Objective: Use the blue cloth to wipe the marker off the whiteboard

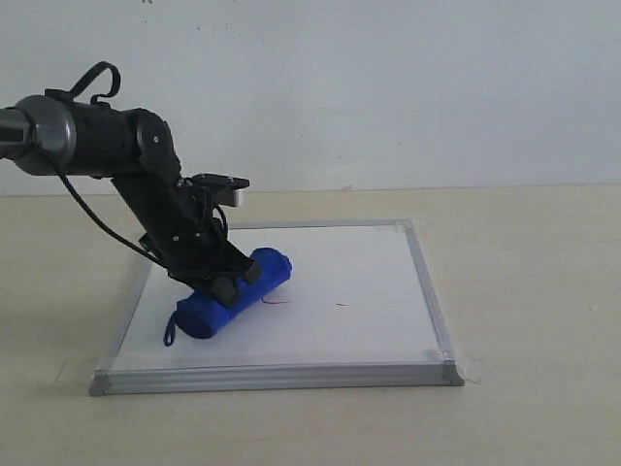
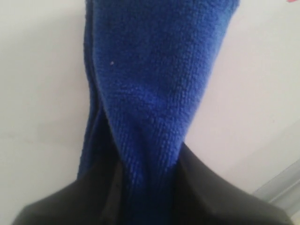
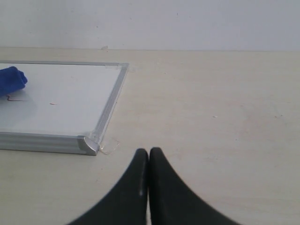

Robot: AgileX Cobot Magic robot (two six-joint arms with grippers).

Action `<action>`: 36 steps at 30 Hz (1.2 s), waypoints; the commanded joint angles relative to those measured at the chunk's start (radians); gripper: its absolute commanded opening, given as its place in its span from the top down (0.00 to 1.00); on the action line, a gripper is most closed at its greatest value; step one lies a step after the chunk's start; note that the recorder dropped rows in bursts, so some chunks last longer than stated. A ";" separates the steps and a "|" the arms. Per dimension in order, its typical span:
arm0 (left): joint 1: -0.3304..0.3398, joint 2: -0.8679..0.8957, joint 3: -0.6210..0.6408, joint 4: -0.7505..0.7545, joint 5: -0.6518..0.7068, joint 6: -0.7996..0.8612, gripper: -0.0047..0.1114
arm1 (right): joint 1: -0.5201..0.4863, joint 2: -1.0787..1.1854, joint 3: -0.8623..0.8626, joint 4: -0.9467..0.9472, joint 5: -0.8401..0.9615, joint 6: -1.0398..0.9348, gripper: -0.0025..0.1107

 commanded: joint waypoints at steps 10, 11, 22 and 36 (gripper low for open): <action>0.012 -0.026 0.003 0.233 -0.097 -0.186 0.93 | -0.002 -0.004 0.000 0.000 -0.009 0.000 0.98; 0.010 -0.026 0.003 0.229 -0.092 -0.186 0.93 | -0.002 -0.004 0.000 0.000 -0.009 0.000 0.98; 0.006 -0.026 0.003 0.217 -0.044 -0.186 0.93 | -0.002 -0.004 0.000 0.000 -0.009 0.000 0.98; 0.006 -0.026 0.003 0.210 -0.013 -0.186 0.93 | -0.002 -0.004 0.000 0.000 -0.009 0.000 0.98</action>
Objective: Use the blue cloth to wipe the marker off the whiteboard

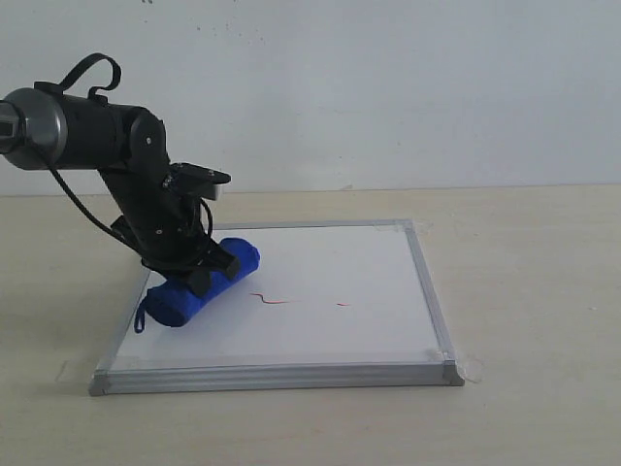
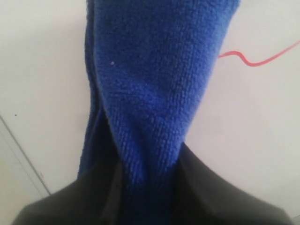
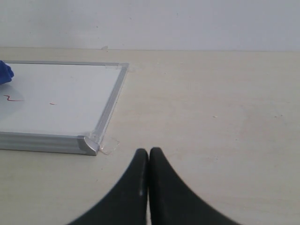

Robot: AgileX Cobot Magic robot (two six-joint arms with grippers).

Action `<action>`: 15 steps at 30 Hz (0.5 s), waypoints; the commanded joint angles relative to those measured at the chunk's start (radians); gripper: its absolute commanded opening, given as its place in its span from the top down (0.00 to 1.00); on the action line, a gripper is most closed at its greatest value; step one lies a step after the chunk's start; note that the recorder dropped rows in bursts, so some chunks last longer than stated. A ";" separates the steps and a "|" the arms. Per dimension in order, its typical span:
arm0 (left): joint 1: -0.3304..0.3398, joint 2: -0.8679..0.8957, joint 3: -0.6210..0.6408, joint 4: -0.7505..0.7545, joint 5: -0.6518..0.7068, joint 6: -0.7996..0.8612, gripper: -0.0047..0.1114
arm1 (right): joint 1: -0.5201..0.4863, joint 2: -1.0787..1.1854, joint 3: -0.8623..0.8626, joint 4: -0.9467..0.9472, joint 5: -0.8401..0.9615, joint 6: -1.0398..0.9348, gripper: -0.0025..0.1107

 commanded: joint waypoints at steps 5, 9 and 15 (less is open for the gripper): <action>-0.005 -0.011 0.003 -0.019 -0.001 -0.012 0.93 | -0.002 -0.004 0.000 0.000 -0.009 0.000 0.98; -0.005 -0.011 0.003 -0.019 -0.017 -0.009 0.93 | -0.002 -0.004 0.000 0.000 -0.009 0.000 0.98; -0.005 -0.011 0.003 -0.011 -0.034 0.022 0.93 | -0.002 -0.004 0.000 0.000 -0.009 0.000 0.98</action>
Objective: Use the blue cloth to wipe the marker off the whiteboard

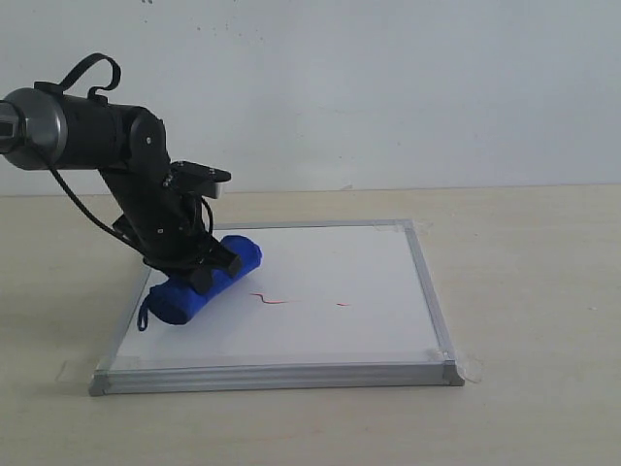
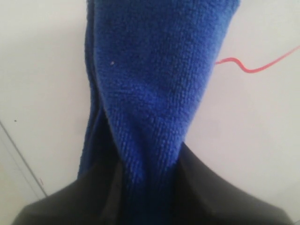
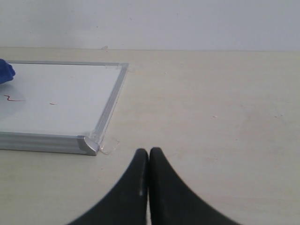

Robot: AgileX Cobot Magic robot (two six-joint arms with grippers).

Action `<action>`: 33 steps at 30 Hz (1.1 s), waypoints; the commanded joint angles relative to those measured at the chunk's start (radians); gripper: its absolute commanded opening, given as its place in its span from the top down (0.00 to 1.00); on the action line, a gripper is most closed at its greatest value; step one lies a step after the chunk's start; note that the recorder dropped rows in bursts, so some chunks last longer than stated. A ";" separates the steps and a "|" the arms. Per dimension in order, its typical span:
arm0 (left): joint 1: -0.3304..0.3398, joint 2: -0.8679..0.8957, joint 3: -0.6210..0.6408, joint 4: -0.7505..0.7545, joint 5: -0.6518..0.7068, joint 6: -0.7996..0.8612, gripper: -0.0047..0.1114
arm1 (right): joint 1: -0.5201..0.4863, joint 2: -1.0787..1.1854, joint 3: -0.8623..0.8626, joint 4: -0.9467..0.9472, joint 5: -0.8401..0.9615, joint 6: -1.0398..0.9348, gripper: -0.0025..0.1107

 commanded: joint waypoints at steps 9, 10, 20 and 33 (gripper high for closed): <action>-0.011 -0.011 0.003 0.008 -0.034 0.019 0.93 | -0.002 -0.004 0.000 0.000 -0.009 0.000 0.98; -0.011 -0.011 0.003 0.008 -0.034 0.019 0.93 | -0.002 -0.004 0.000 0.000 -0.009 0.000 0.98; -0.044 -0.002 0.003 -0.024 -0.057 0.019 0.93 | -0.002 -0.004 0.000 0.000 -0.009 0.000 0.98; -0.091 0.009 0.003 0.094 -0.110 -0.003 0.93 | -0.002 -0.004 0.000 0.000 -0.009 0.000 0.98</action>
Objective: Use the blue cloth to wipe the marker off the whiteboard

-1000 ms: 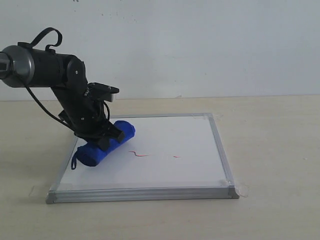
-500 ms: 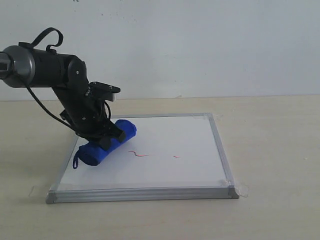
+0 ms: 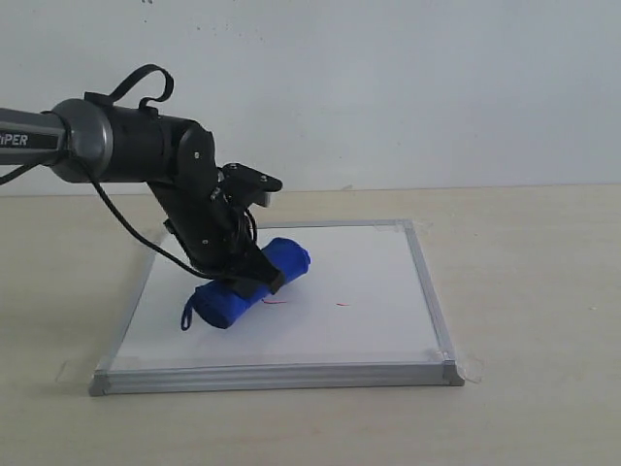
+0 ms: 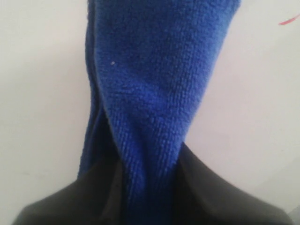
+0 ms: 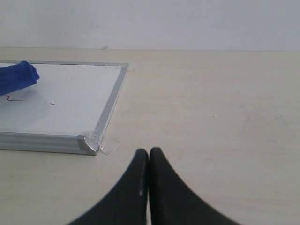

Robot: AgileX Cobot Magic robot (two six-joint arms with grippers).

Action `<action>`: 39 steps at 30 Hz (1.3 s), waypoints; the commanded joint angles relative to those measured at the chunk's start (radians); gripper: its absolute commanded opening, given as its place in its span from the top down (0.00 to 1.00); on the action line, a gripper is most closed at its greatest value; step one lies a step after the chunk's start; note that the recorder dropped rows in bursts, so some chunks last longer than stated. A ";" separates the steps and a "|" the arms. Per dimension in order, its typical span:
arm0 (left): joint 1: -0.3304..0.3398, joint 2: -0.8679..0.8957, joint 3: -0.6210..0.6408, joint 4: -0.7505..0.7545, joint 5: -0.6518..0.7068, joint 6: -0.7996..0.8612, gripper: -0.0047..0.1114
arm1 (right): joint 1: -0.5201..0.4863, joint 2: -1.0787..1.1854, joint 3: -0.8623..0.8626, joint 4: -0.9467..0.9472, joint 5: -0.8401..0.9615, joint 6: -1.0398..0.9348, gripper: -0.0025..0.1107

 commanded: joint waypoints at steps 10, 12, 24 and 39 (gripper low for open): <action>0.060 0.004 0.003 0.223 -0.075 -0.109 0.93 | -0.002 -0.004 0.000 0.000 -0.009 0.000 0.98; 0.051 0.004 0.003 0.187 -0.083 -0.109 0.93 | -0.002 -0.004 0.000 0.000 -0.009 0.000 0.98; -0.055 -0.002 0.003 0.160 -0.043 -0.086 0.93 | -0.002 -0.004 0.000 0.000 -0.009 0.000 0.98; 0.067 -0.042 0.003 0.182 0.061 -0.142 0.93 | -0.002 -0.004 0.000 0.000 -0.009 0.000 0.98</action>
